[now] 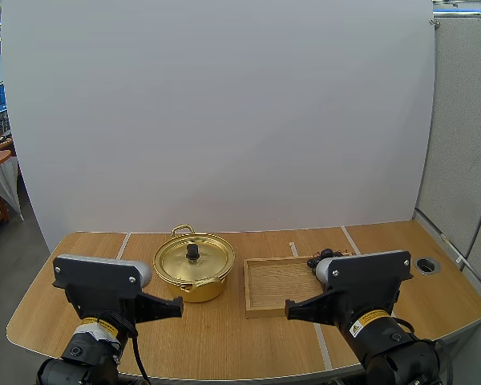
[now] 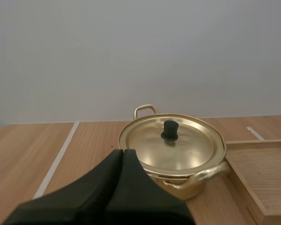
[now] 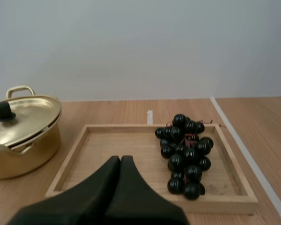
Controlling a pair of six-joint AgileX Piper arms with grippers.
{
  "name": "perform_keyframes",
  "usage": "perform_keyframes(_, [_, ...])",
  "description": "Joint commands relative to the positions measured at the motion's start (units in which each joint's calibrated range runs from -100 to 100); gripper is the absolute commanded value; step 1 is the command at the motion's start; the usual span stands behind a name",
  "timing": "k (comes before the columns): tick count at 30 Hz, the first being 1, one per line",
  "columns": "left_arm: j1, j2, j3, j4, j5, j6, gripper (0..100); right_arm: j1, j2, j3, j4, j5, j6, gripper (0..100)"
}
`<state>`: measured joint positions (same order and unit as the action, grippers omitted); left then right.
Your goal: Open the pot, put the pineapple inside, and close it
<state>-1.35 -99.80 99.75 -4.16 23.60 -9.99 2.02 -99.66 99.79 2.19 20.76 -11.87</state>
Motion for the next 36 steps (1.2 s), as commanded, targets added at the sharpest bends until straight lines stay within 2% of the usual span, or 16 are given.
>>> perform_keyframes(1, [0.17, -0.2, 0.25, 0.2, 6.25, -0.67, 0, -0.78, -0.34, 0.21, 0.09, 10.06, -0.4, 0])
perform_keyframes(36, [0.25, -0.2, 0.25, 0.2, 4.38, -0.67, 0, -1.44, -0.34, 0.21, 0.09, 10.6, -0.4, 0])
